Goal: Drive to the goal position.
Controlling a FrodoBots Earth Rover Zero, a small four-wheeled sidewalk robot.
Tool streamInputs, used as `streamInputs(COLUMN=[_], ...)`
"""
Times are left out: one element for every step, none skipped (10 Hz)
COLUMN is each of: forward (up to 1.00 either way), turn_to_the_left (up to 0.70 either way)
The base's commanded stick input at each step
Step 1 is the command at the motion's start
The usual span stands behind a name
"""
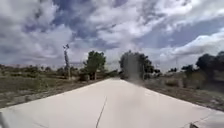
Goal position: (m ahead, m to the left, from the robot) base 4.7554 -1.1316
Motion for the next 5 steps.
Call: streamInputs(forward=[0.69, 0.69, 0.69, 0.69, 0.69], turn_to_the_left=[-0.14, -0.1, -0.01, 0.01, 0.01])
